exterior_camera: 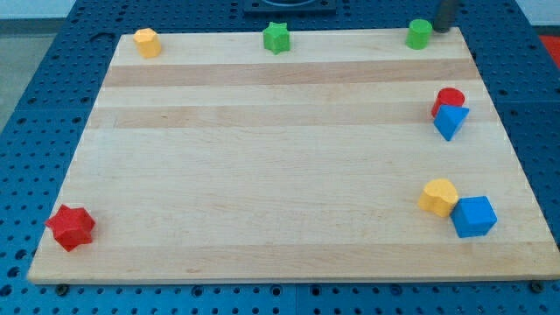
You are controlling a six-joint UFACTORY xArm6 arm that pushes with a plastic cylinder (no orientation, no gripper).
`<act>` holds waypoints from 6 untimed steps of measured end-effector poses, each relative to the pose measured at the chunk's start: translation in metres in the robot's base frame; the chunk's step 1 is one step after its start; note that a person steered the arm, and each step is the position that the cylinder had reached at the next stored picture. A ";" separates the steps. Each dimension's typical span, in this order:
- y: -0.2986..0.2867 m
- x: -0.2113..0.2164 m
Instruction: Move the green circle towards the red circle
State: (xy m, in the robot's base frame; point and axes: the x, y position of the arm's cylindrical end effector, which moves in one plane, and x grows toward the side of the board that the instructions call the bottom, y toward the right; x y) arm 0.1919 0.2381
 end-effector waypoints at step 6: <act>-0.059 0.047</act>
